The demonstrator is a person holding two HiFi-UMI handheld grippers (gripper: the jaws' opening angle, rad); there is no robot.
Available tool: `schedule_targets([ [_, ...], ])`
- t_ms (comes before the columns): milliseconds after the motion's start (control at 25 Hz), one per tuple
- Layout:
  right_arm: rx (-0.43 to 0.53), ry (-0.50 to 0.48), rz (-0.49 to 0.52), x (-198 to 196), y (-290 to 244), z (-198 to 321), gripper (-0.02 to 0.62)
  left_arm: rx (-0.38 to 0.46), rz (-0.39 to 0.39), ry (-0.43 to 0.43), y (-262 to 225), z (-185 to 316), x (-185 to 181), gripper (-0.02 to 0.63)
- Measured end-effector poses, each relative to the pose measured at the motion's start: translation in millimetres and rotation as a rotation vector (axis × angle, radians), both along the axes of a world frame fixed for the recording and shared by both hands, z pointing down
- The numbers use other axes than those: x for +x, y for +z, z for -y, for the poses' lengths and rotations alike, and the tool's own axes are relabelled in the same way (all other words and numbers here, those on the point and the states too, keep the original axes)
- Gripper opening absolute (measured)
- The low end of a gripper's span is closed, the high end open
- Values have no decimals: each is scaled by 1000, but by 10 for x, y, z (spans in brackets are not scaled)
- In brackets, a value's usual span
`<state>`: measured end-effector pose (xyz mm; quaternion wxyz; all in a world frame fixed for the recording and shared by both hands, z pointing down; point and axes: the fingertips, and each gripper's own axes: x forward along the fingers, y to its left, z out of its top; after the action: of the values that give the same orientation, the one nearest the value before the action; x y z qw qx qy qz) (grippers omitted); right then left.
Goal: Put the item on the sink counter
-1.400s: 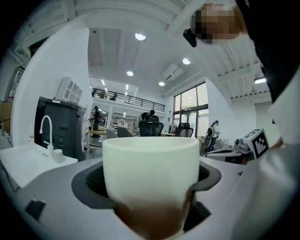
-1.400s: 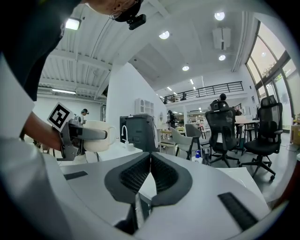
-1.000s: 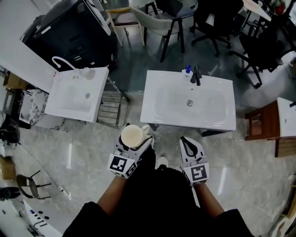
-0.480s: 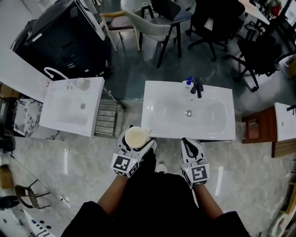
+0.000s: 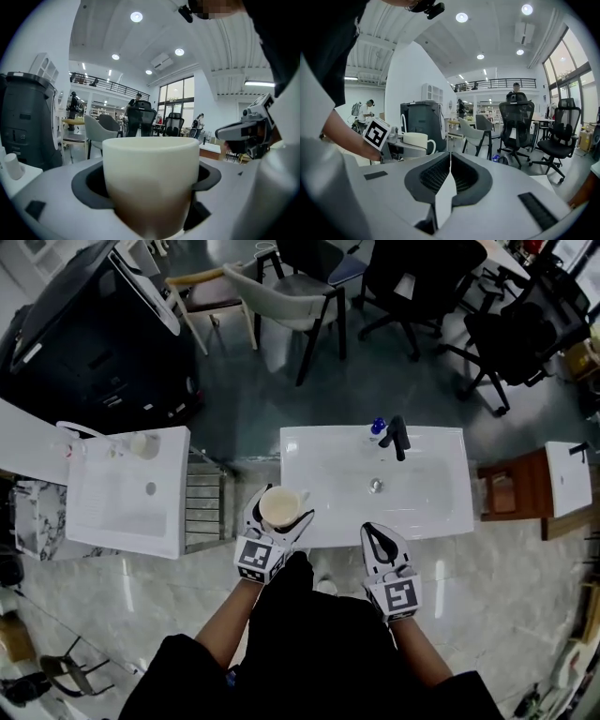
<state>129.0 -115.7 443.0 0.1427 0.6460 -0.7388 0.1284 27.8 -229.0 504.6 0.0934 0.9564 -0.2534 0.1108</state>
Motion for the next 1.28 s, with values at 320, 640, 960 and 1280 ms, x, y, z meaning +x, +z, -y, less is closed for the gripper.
schedule_targets([
  [320, 10, 33, -4, 59, 117, 409, 32, 6, 20, 83, 356, 694, 434, 448],
  [640, 40, 76, -23, 179, 247, 728, 32, 8, 33, 103, 782, 1295, 715, 448],
  [960, -5, 173, -12, 552, 482, 975, 32, -4, 49, 116, 1343, 1762, 1005, 448],
  [1280, -39, 209, 156, 439, 747, 1340, 32, -15, 84, 120, 1895, 1958, 1133, 448],
])
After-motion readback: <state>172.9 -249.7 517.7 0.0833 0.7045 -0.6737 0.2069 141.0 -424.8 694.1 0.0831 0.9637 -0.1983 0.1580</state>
